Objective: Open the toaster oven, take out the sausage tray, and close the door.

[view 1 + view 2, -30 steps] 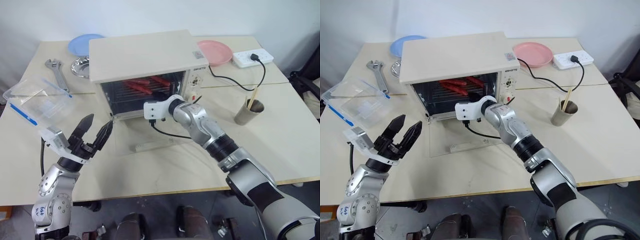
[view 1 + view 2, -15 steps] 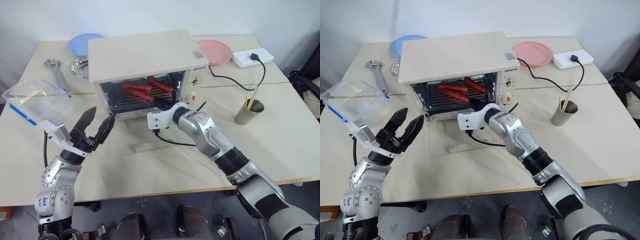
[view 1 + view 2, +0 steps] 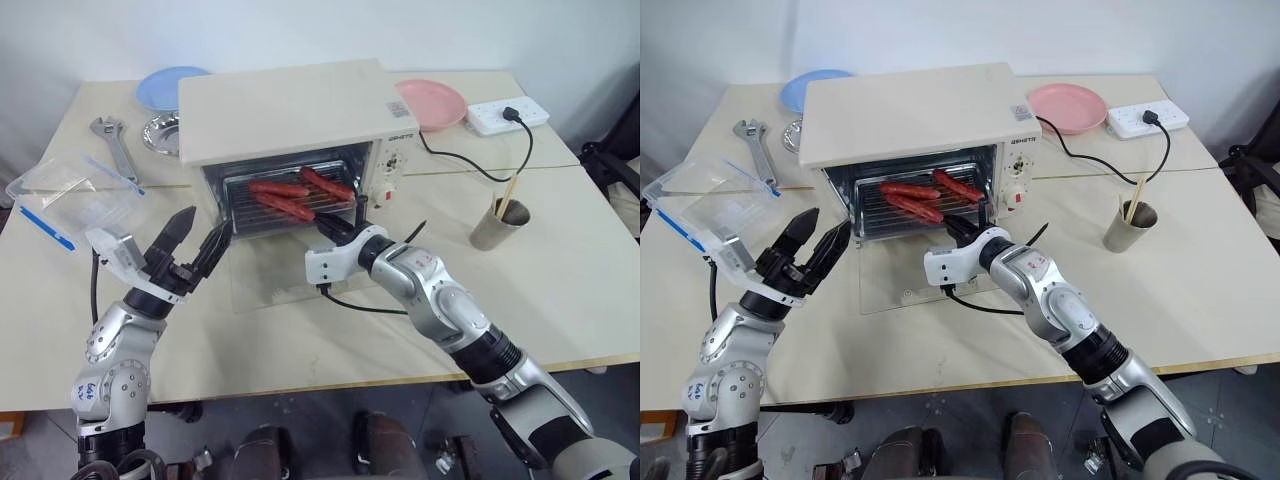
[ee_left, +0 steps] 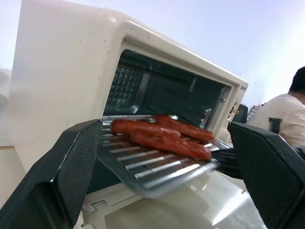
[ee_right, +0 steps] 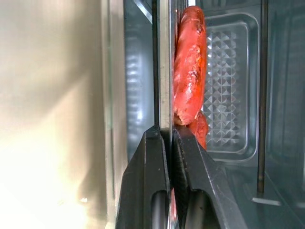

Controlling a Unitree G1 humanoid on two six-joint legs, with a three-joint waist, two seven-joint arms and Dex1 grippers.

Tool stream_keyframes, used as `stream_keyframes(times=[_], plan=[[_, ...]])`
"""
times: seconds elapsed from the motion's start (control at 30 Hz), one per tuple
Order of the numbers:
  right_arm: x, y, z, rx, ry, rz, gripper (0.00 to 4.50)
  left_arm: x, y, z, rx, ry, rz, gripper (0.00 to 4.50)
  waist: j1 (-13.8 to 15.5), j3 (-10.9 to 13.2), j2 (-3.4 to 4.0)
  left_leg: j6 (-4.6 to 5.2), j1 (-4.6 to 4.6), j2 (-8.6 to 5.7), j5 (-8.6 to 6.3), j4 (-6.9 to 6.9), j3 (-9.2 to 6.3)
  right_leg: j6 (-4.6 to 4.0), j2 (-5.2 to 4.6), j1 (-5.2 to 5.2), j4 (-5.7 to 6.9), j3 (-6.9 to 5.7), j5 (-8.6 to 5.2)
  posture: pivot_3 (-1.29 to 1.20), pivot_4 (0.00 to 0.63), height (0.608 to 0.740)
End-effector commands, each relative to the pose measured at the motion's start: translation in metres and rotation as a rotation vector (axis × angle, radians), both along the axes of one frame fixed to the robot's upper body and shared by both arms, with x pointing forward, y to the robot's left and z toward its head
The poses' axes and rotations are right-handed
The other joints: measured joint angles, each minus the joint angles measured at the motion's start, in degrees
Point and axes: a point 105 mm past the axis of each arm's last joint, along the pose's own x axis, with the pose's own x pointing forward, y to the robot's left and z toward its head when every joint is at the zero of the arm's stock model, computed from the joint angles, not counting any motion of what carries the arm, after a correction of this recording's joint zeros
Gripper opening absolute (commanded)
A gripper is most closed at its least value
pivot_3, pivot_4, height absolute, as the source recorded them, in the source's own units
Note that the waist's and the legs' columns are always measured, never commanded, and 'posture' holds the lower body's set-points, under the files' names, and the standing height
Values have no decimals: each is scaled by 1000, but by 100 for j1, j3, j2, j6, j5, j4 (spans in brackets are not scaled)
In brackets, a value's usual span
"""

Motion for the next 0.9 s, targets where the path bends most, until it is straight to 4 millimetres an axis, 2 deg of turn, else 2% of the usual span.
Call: stream_keyframes(times=[0.03,0.5,0.67,0.83,0.9], plan=[[-18,-2,35,57,-124,56,23,-6,-2,14,19,-50,-7,4500,15,0,0,0,0,0,0,0,-2,0,0,0,0,-1,0,0,150,740],[-46,-12,30,53,-95,111,23,-20,14,13,45,-12,41,4500,111,0,0,0,0,0,0,2,0,0,1,2,-7,1,0,0,150,740],[-59,-15,23,23,-68,166,23,-24,18,14,52,-3,48,4500,99,0,0,0,4,1,0,2,3,-1,2,3,-6,3,0,0,150,740],[-69,-21,20,20,-52,186,23,-27,20,6,113,58,34,4500,111,0,-2,0,7,2,0,3,3,-4,5,6,-5,4,-2,0,150,740],[-71,-22,21,28,-55,194,23,-30,23,5,72,86,33,4500,113,0,-2,0,7,2,0,4,3,-4,5,7,-6,4,-2,0,150,740]])
